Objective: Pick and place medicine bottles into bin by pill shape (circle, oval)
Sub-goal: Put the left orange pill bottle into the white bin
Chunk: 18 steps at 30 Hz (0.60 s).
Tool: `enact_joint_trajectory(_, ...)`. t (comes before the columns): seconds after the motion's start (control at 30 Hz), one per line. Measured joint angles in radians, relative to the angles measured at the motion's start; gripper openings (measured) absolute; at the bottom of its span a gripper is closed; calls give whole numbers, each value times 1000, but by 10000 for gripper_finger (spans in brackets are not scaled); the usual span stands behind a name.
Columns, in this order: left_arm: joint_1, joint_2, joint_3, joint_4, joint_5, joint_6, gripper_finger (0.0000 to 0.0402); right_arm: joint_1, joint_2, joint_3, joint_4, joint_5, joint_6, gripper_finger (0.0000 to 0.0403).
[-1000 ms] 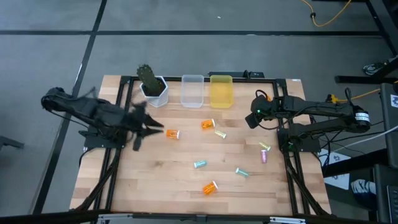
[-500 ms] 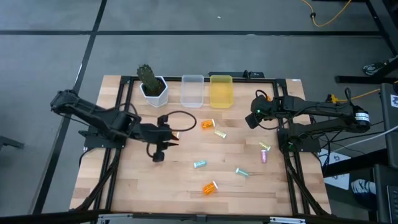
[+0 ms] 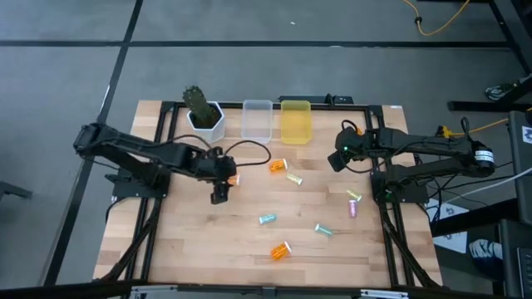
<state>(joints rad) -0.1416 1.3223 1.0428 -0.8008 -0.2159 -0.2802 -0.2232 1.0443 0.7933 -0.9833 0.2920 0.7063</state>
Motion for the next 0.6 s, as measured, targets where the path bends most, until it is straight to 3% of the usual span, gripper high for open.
enact_joint_trajectory(0.27,93,134,0,-36,-30,147,244,0,0,0,1,-6,0,209)
enact_joint_trajectory(0.43,133,172,0,-59,86,295,244,0,0,0,1,-6,-2,209)
enact_joint_trajectory(0.6,179,186,1,-51,111,359,244,0,0,0,2,-6,-3,209)
